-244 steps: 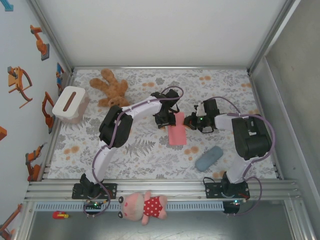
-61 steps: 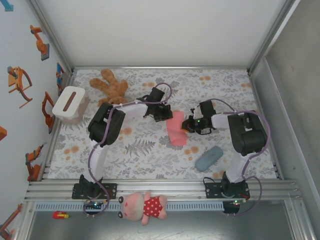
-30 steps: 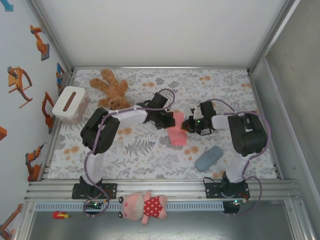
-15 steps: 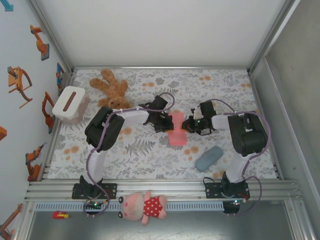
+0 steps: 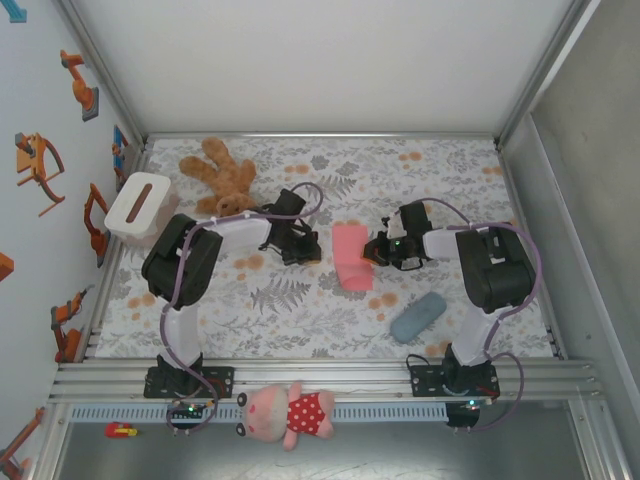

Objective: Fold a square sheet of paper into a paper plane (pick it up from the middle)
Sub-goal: First fold the square sheet of paper in half at the center of the table.

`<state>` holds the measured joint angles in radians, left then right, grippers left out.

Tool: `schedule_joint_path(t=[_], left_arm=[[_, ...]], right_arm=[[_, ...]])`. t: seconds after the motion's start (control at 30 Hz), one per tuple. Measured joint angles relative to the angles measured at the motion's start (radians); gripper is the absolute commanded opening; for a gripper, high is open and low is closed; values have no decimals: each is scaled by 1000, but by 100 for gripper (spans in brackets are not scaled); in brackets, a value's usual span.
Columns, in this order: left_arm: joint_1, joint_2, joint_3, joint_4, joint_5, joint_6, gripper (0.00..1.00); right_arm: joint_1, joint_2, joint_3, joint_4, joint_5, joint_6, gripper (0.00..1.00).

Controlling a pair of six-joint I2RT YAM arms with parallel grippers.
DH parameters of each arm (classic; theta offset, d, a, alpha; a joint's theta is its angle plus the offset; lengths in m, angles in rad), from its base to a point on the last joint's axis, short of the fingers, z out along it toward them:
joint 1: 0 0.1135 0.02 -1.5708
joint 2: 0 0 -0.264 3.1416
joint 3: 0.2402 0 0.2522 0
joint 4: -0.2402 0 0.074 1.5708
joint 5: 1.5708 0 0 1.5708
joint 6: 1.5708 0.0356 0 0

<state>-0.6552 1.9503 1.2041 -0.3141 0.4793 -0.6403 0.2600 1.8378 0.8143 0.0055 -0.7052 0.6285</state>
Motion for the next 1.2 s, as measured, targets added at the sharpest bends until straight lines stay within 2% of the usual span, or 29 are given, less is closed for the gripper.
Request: schedule_joint_path(t=[0.13, 0.33, 0.6, 0.77, 0.97, 1.2], left_arm=[[-57, -3, 22, 67, 8, -48, 0], [-129, 95, 79, 187, 53, -129, 0], [-123, 99, 9, 198, 62, -116, 0], [-116, 17, -100, 202, 35, -76, 0], [-112, -113, -234, 185, -26, -90, 0], [-130, -74, -123, 226, -13, -114, 0]], right_arm=[[0, 0, 1, -1, 2, 3, 0], [1, 0, 1, -1, 2, 3, 0], [1, 0, 1, -1, 3, 3, 0], [1, 0, 1, -1, 3, 3, 0], [5, -6, 0, -1, 15, 3, 0], [5, -7, -6, 7, 16, 6, 0]])
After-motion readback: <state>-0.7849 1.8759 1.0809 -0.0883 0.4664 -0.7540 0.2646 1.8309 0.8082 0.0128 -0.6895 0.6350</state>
